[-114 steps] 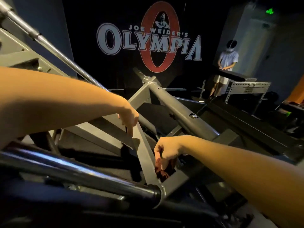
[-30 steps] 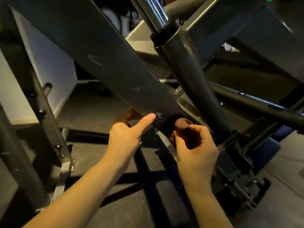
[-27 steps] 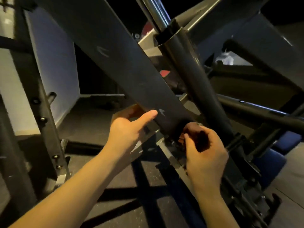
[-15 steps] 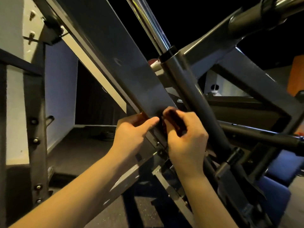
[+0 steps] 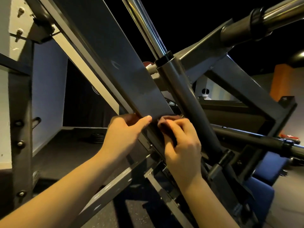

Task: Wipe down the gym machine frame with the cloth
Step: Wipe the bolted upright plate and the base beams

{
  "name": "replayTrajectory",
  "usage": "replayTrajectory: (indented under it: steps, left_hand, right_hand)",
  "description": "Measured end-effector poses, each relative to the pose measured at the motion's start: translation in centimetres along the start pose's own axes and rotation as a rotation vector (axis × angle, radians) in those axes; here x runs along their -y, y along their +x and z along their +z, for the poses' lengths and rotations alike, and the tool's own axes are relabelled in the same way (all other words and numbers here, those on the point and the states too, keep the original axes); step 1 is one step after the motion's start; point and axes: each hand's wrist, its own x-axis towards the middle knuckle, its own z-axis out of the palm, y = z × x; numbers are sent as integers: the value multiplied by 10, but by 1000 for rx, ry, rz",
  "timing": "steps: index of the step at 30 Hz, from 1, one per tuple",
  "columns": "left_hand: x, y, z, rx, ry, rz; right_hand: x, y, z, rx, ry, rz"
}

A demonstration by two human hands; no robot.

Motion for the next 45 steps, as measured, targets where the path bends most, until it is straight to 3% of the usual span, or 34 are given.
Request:
replayTrajectory:
  steps: [5,10,13,17,24,32,38,45]
  left_hand:
    - [2,-7,6,-55,-3,4]
    - [-1,-2,-1,0,-13,-12]
    - [-6,-1,-12,-1,20,-17]
    - [-18,4,-22,-108,-38,43]
    - [-30,-1,-21,-118,-50,56]
    - [-29,0,-22,-125,-72,3]
    - [-32,4,-31,-92,-113,-39]
    - [-53,26,-70,-270,-123,85]
  right_hand:
    - [-25,-38,-11,-11,-68,114]
    - [9,24,13,-80,0,-33]
    - [-4,3,7,-8,-41,-120]
    - [-30,-42,-10,30,-117,-112]
    - [14,39,10,20,-80,-196]
    - [-23,-27,-14,94,-155,-129]
    - [25,54,15,-8,-97,-253]
    - [-12,1,23,-85,-190,-263]
